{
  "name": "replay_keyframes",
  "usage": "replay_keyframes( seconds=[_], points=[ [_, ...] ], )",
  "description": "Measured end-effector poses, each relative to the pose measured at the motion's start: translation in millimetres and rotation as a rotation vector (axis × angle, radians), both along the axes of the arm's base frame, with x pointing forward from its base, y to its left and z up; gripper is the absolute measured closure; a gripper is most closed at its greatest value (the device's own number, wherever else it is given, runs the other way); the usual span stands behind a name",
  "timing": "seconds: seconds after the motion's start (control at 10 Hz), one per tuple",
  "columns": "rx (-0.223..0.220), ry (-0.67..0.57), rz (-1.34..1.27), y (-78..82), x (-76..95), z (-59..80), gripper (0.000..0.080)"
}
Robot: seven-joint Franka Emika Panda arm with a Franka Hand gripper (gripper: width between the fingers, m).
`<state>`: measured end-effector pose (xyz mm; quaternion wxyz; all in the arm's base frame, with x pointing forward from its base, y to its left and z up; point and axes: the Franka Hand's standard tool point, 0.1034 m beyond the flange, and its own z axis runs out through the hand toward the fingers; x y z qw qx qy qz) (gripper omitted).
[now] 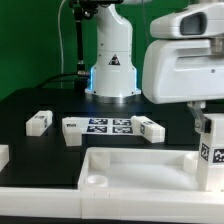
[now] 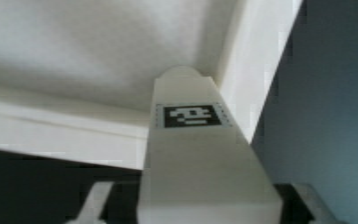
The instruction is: Assemble desk
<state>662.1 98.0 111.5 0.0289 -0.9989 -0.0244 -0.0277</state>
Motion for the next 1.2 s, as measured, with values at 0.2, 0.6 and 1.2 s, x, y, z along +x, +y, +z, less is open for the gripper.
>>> replay_keyframes(
  seconds=[0.2, 0.6, 1.2],
  points=[
    [0.012, 0.01, -0.197, -0.8, 0.4, 0.0, 0.0509],
    [0.01, 0.013, -0.493, -10.6, 0.3, 0.0, 0.0504],
    [-0.022, 0.022, -0.701, -29.6, -1.2, 0.0, 0.0419]
  ],
)
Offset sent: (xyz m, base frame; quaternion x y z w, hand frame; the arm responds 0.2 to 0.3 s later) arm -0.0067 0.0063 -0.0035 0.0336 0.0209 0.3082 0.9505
